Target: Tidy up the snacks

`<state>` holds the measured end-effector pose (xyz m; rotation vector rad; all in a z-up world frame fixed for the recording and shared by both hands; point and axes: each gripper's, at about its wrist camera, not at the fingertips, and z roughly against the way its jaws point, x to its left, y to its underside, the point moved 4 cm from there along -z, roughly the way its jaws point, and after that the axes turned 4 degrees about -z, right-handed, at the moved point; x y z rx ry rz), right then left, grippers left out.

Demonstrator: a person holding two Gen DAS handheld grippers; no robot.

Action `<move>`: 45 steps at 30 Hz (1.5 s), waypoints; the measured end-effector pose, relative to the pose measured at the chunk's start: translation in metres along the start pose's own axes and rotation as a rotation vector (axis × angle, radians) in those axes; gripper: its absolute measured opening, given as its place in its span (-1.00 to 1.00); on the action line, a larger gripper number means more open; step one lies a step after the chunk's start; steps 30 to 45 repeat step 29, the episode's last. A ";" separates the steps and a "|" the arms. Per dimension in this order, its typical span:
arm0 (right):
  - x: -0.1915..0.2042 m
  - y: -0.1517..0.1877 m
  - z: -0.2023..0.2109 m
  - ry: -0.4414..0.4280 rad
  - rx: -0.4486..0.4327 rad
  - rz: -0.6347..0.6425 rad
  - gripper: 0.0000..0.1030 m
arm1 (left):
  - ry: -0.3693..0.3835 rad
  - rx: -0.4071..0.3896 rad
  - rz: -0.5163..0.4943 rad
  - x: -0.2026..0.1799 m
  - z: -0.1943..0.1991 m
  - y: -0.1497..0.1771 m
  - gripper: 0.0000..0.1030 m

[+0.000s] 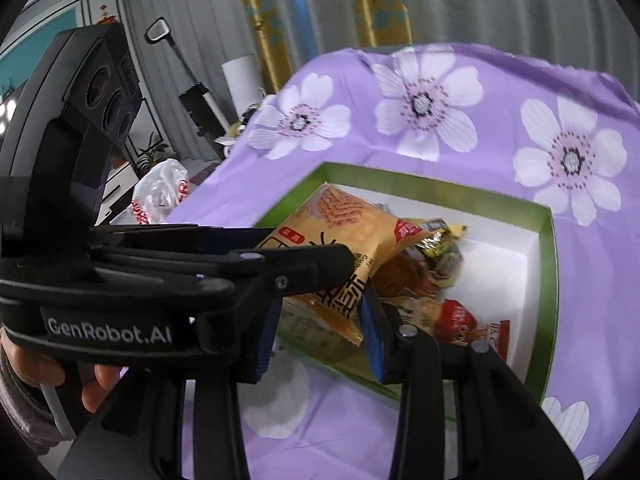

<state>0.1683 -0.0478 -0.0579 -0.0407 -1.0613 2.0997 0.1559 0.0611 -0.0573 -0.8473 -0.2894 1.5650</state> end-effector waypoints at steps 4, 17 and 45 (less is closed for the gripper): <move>-0.006 0.003 -0.001 0.028 0.019 -0.004 -0.20 | -0.031 0.016 0.009 -0.002 -0.008 -0.001 0.09; 0.004 -0.021 0.082 0.198 -0.008 -0.003 0.96 | -0.267 -0.051 -0.054 -0.026 0.091 -0.014 0.97; 0.039 -0.038 0.146 0.218 -0.071 0.064 0.98 | -0.329 -0.157 -0.055 -0.057 0.168 -0.025 0.98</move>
